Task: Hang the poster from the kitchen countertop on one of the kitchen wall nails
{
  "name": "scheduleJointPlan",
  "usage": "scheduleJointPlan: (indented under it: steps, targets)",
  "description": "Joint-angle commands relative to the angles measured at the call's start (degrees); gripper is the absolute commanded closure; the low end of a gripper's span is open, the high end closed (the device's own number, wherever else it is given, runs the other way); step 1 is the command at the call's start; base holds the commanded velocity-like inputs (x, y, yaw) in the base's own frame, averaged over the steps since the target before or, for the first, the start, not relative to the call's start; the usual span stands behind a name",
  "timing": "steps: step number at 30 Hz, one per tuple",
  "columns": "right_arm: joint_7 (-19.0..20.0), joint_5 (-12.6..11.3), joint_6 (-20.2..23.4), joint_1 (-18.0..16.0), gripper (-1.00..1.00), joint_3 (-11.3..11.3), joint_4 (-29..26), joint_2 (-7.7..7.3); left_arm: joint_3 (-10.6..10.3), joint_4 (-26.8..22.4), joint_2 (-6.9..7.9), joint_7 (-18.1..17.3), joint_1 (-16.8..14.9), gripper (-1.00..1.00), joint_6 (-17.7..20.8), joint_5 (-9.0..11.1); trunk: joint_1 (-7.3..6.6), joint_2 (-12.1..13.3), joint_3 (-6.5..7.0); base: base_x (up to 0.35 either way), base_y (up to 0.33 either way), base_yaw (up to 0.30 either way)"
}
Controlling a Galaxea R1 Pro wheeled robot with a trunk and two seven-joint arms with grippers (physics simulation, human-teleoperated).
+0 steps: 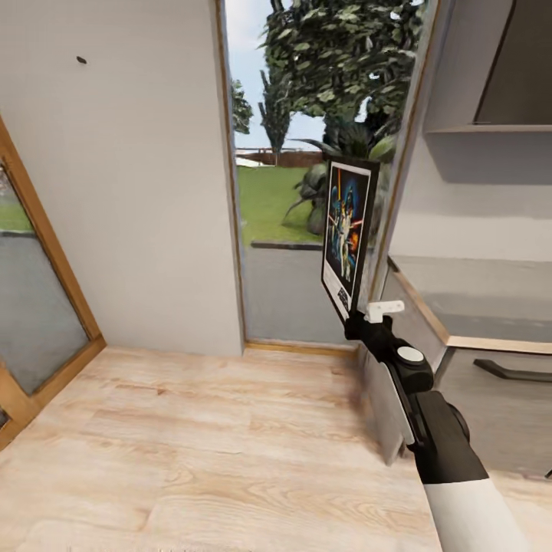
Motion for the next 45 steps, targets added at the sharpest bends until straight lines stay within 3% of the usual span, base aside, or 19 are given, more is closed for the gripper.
scheduleJointPlan:
  steps: [1,10,18,21,22,26,30,43,45]
  targets:
    - [0.05,-0.14,0.3,0.0,1.0,0.01,-0.04,0.03,0.14,-0.08,-0.04,0.01,0.03,-1.0,-0.01,-0.01,0.0,-0.03,-0.05,0.0,0.289,0.289]
    - [0.48,-3.88,-0.01,4.14,1.0,2.2,0.0,-0.08,0.2,-0.13,0.64,0.0,0.03,-1.0,-0.01,0.02,0.0,-0.03,-0.05,0.0,0.281,0.19]
    - [8.78,-4.39,-1.1,9.8,1.0,2.66,0.0,-0.14,0.3,-0.32,1.51,-0.08,0.03,-1.0,-0.01,0.15,0.0,-0.03,-0.05,0.0,0.074,0.015]
    - [11.78,-4.41,-4.83,13.0,1.0,2.72,0.0,-0.27,0.48,-0.37,1.59,-0.08,0.03,-1.0,-0.01,0.16,0.0,-0.03,-0.05,0.0,0.012,0.003]
    - [13.82,-4.39,-7.64,15.19,1.0,2.73,0.0,-0.38,1.62,-0.4,1.61,-0.15,0.03,-1.0,-0.05,0.18,0.0,-0.03,-0.05,0.0,0.004,0.001]
    - [16.61,-4.2,-9.68,17.16,1.0,2.74,0.0,-0.6,3.5,-0.42,1.62,-0.31,0.03,-1.0,-0.08,0.22,0.0,-0.03,-0.05,0.0,0.002,0.001]
    - [21.94,-3.97,-11.31,19.23,1.0,2.61,0.24,-1.19,4.81,-0.36,1.63,-0.41,0.03,-1.0,-0.09,0.25,0.0,-0.03,-0.05,0.0,0.0,0.0]
    - [24.39,-4.1,-12.64,20.32,1.0,2.36,0.31,-1.97,5.15,-0.18,1.63,-0.44,0.03,-1.0,-0.18,0.24,0.0,-0.03,-0.05,0.0,0.08,0.0]
    - [24.52,-4.27,-12.57,20.34,1.0,2.29,0.29,-2.84,5.16,-0.17,1.63,-0.44,0.03,-1.0,-0.18,0.19,0.0,-0.03,-0.05,0.0,0.075,0.0]
